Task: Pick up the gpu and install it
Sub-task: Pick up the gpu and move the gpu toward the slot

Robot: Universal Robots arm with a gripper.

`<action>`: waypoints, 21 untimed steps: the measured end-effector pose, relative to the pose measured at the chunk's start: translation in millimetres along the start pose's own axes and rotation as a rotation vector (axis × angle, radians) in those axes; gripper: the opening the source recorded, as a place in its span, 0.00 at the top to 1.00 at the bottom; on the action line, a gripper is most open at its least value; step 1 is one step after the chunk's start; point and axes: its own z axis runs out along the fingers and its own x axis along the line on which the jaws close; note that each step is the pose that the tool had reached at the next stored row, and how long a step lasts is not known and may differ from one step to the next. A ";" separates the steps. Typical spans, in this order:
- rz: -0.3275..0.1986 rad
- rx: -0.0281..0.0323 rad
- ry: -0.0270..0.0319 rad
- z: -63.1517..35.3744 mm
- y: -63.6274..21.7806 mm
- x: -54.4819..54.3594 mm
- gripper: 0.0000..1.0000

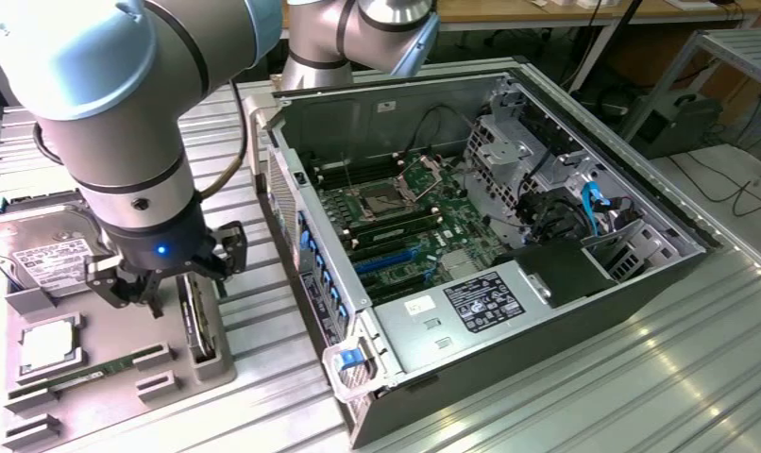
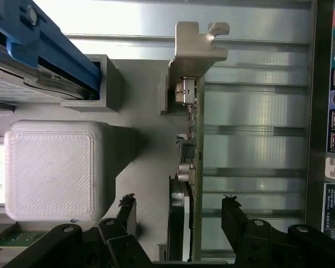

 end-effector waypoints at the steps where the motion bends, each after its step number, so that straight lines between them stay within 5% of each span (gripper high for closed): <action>1: 0.003 0.0001 0.0000 0.7 0.0 0.0 0.28; 11: 0.005 0.0001 -0.0001 1.4 0.0 0.1 0.29; 12: 0.005 0.0002 -0.0001 1.4 0.0 0.0 0.36; 20: 0.005 0.0002 -0.0001 1.4 -0.1 0.1 0.46; 21: 0.005 0.0002 -0.0001 1.4 -0.1 0.1 0.54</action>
